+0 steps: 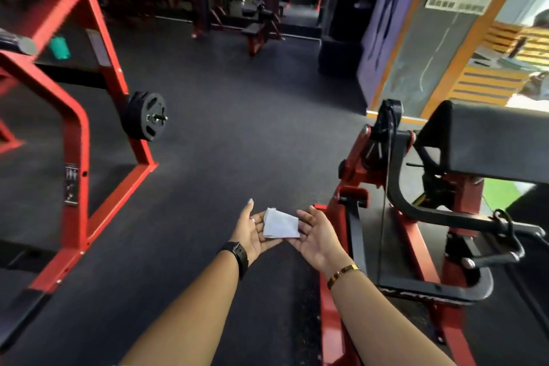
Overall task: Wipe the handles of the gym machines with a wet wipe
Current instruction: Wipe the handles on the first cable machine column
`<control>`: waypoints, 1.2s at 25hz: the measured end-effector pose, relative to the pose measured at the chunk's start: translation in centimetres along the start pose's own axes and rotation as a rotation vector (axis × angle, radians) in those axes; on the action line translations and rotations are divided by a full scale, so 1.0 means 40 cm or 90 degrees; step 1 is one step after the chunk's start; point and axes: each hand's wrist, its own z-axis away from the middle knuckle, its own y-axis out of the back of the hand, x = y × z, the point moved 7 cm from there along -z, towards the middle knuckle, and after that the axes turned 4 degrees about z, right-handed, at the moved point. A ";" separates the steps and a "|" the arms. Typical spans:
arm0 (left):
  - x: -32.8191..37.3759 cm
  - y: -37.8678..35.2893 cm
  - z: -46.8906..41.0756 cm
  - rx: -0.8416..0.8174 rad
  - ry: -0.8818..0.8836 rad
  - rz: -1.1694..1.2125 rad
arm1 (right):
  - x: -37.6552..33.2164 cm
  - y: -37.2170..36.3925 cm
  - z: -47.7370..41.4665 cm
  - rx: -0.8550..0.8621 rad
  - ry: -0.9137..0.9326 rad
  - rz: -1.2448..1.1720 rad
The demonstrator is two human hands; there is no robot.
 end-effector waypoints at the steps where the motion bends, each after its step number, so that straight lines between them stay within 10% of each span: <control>1: 0.032 0.015 -0.004 -0.007 -0.009 -0.002 | -0.007 -0.031 -0.016 -0.018 -0.005 0.010; 30: 1.199 -0.173 -1.121 -0.026 -0.207 0.019 | -0.857 -0.744 -1.246 -0.182 0.038 0.113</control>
